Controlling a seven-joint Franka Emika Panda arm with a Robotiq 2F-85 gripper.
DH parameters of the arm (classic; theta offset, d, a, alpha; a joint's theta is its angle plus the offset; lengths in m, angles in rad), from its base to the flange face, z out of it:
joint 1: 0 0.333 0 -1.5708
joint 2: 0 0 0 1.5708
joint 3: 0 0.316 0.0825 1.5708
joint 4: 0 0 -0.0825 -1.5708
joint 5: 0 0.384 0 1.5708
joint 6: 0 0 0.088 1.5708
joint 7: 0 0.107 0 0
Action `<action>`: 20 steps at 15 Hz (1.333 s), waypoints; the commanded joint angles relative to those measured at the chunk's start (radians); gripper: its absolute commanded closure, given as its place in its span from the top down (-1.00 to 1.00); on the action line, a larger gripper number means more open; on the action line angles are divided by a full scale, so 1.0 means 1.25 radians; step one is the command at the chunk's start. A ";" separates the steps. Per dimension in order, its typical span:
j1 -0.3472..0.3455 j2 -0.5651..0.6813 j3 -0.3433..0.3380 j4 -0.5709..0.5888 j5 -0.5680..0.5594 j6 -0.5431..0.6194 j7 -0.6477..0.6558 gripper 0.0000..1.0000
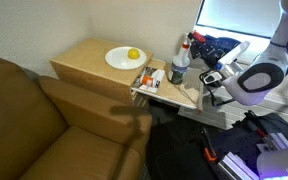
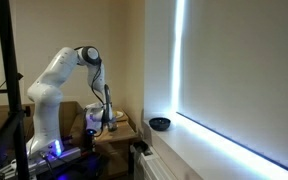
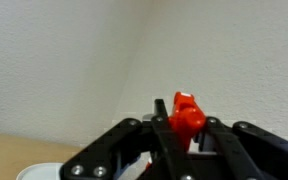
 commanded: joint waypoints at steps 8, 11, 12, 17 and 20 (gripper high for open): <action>0.007 0.019 -0.009 0.027 -0.020 -0.056 0.014 0.57; 0.023 -0.047 -0.029 0.001 -0.066 -0.034 0.009 0.97; 0.029 -0.083 -0.037 -0.016 -0.083 -0.010 0.014 1.00; 0.060 -0.288 -0.061 -0.088 -0.177 0.164 0.011 1.00; 0.064 -0.361 -0.050 -0.031 -0.146 0.343 -0.019 1.00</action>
